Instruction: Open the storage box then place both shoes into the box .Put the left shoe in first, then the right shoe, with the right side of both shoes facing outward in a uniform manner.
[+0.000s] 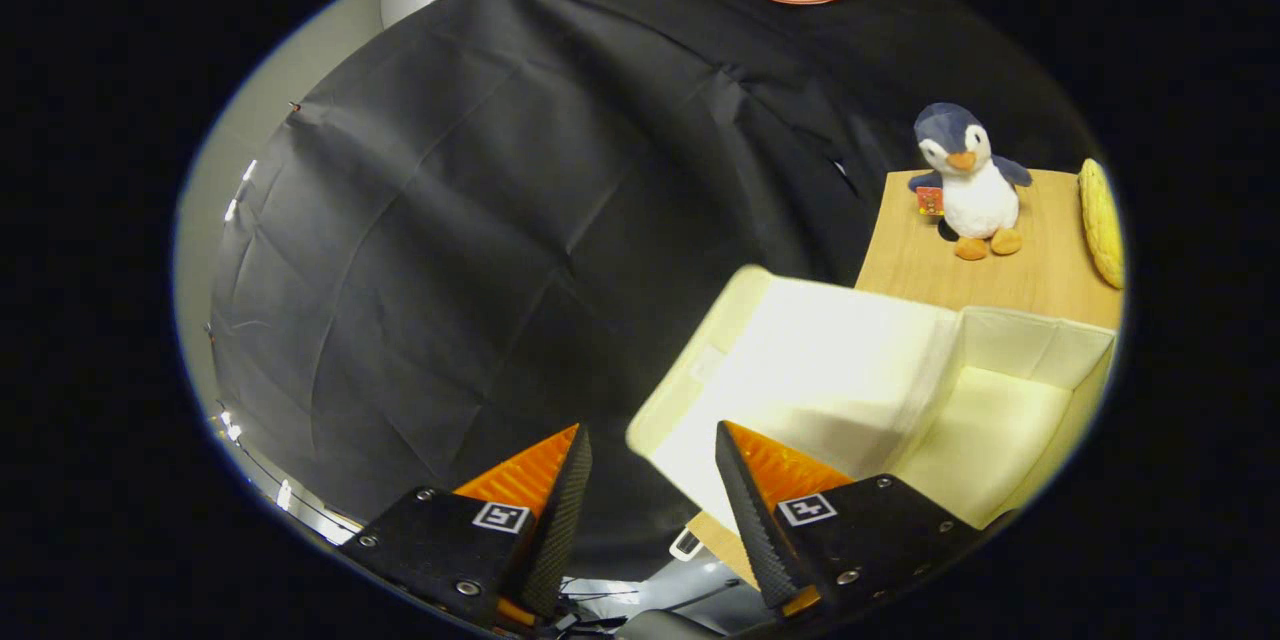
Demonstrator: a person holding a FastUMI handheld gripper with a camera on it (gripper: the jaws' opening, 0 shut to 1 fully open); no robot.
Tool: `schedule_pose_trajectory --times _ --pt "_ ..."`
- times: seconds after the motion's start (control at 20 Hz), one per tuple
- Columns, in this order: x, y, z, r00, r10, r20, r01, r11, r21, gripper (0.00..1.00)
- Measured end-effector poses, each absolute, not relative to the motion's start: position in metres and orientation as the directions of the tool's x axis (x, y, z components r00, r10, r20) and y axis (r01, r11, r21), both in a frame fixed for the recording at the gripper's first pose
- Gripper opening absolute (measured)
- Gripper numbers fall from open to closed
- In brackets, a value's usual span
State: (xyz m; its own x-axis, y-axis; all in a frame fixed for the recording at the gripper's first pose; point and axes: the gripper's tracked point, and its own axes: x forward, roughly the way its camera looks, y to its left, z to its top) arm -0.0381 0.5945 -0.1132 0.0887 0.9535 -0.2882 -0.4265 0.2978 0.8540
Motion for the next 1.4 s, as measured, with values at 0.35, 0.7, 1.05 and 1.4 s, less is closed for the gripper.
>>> schedule_pose_trajectory --times 0.35,0.7,1.05,1.4 --pt "-0.025 0.480 -0.119 0.234 0.907 -0.351 -0.471 0.421 0.775 0.92" --pt "-0.010 0.348 -0.174 0.417 0.771 -0.481 -0.428 0.633 0.645 0.96" --pt "-0.020 0.237 -0.256 0.501 0.560 -0.659 -0.303 0.827 0.473 0.96" --pt "-0.052 0.177 -0.347 0.460 0.378 -0.803 -0.171 0.926 0.338 0.96"
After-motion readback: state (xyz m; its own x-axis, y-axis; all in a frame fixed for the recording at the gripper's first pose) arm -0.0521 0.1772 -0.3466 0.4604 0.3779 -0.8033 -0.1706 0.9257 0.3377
